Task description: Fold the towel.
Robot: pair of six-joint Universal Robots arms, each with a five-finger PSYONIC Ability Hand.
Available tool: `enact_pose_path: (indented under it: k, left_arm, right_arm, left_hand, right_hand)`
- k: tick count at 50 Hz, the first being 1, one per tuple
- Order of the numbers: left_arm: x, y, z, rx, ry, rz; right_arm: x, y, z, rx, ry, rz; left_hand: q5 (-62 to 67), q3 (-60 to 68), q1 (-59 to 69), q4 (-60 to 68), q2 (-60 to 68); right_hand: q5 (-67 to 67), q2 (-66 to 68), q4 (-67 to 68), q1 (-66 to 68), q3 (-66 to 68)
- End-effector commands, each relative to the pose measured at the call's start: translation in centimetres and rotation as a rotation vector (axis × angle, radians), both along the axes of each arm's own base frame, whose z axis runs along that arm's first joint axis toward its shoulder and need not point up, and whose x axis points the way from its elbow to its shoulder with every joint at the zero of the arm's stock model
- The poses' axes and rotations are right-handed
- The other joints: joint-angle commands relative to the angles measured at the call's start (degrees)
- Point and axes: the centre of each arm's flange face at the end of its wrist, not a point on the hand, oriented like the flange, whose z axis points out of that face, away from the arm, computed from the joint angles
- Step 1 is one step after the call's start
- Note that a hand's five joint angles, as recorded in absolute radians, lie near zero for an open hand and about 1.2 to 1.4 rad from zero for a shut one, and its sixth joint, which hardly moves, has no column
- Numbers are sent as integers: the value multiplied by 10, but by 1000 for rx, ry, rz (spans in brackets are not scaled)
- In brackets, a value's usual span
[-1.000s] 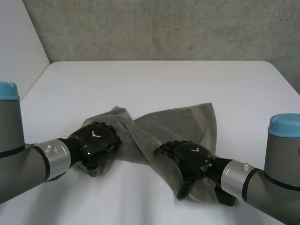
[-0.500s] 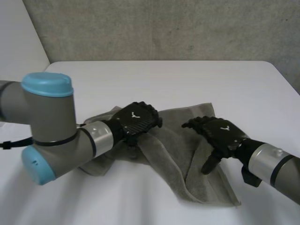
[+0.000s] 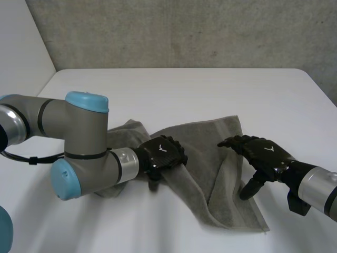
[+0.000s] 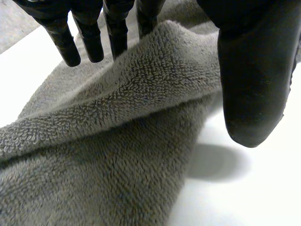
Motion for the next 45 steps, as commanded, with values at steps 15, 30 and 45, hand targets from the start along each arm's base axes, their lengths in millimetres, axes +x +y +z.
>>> enact_pose_path:
  k: [15, 30, 45]
  left_arm:
    - [36, 15, 37, -40, -51, 52]
    - [53, 46, 23, 5, -72, 52]
    - [51, 27, 20, -104, -53, 132]
  right_arm:
    - [39, 29, -17, 19, 66, 108]
    - [65, 49, -23, 97, 42, 148]
    - [75, 65, -17, 137, 74, 164]
  left_hand:
    - [19, -25, 8, -30, 27]
    - [28, -25, 16, -30, 35]
    - [108, -25, 97, -30, 116]
  right_hand:
    - [-34, -44, -4, -34, -4]
    - [-34, -44, -4, -34, -4]
    - [-34, -44, -4, -34, -4]
